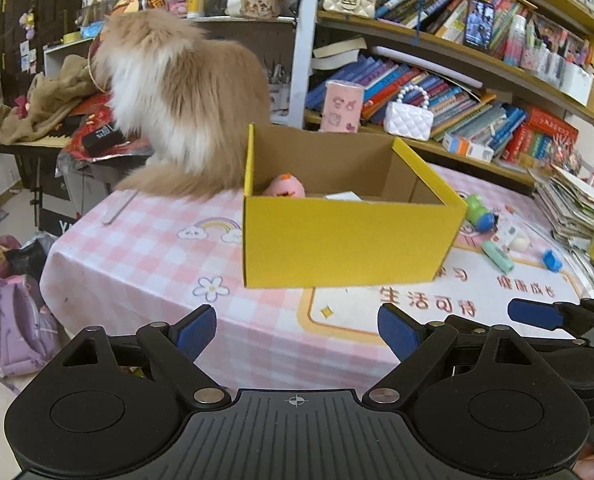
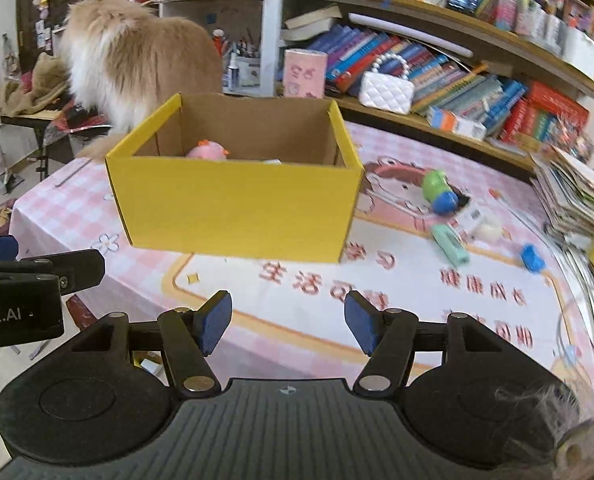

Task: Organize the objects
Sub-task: 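Withdraw both open tools from the box toward the remaining items on the mat, then grasp the blue plush with the right tool while the left tool grasps the mint-green stapler, then carry the blue plush with the right tool while the left tool carries the stapler to the box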

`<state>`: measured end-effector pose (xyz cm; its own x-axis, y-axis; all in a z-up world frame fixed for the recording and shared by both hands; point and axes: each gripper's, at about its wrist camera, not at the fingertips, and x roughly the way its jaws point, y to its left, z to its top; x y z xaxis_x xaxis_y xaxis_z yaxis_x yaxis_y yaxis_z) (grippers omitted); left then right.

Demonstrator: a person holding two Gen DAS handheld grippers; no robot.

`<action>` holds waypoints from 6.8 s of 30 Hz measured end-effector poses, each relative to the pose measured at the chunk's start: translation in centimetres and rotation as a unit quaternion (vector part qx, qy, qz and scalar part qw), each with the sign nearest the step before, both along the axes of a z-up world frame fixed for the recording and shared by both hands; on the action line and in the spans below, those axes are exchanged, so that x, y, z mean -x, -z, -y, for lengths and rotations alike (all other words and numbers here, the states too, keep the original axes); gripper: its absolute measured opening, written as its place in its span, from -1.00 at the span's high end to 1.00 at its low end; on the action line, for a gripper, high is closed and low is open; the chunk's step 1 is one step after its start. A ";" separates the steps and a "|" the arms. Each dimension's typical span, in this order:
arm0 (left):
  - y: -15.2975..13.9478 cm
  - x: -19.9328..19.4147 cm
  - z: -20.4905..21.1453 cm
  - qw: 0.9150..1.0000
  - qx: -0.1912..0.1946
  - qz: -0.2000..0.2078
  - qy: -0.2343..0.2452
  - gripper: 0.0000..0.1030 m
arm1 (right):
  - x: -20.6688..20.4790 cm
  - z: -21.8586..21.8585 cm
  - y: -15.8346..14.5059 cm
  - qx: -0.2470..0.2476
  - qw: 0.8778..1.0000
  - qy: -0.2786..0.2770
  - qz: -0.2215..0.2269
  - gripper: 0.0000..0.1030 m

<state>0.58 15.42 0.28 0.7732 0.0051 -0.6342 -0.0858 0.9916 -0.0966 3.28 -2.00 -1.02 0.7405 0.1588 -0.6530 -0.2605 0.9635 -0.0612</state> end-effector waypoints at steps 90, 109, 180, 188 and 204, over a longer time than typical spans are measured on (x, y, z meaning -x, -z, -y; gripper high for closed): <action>7.2 -25.5 28.2 0.985 -0.005 -0.120 0.126 -0.46 | -21.6 29.4 5.9 0.015 0.980 0.194 -0.035 -0.36; 8.7 -26.5 27.9 0.983 -0.006 -0.140 0.116 0.55 | -23.9 30.7 7.7 -0.029 0.981 0.179 -0.072 0.42; 0.9 1.1 0.3 0.998 0.061 -0.016 0.025 0.55 | 1.9 0.2 0.6 -0.037 0.998 -0.017 -0.040 0.42; 0.4 0.7 0.0 0.997 0.068 -0.004 0.031 0.55 | 1.7 -0.1 0.0 -0.028 0.999 -0.011 -0.029 0.42; -1.2 -2.8 0.3 0.998 0.044 0.033 0.037 0.55 | -2.3 -0.1 -1.2 -0.030 0.999 -0.014 0.008 0.42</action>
